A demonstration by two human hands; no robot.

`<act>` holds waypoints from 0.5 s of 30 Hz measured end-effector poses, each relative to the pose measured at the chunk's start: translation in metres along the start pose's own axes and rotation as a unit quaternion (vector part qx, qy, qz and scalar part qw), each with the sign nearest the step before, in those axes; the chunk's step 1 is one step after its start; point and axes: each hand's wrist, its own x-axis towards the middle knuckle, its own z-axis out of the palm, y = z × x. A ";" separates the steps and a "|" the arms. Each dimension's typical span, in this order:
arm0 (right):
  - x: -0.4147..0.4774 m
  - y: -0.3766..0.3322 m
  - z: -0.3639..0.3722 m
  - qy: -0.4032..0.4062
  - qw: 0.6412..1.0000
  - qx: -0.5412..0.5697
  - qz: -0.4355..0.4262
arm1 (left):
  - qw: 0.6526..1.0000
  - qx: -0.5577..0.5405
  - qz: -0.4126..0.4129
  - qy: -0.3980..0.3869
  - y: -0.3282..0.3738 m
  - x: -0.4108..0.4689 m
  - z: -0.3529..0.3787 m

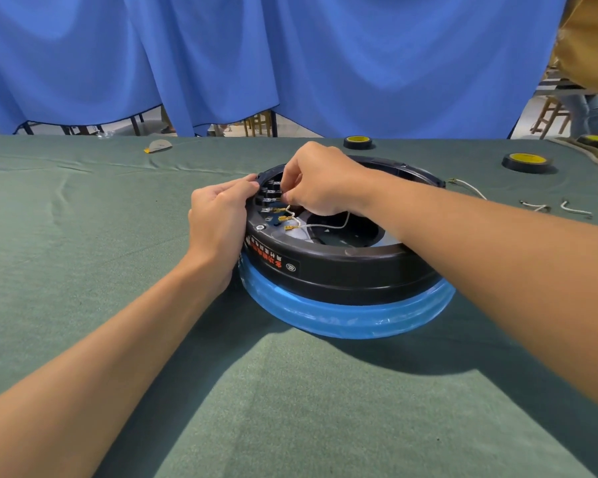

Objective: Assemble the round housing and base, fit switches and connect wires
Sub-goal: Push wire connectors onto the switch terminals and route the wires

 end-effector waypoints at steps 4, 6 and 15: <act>-0.007 0.005 -0.012 0.055 0.997 -0.047 0.012 | 1.000 -0.013 0.017 0.004 -0.003 0.000 0.000; -0.014 0.006 -0.016 0.067 0.997 -0.029 -0.011 | 0.999 -0.027 0.018 0.004 -0.004 0.000 0.001; -0.014 0.004 -0.007 -0.007 0.995 -0.064 -0.080 | 0.997 -0.076 0.015 -0.009 -0.005 0.000 0.004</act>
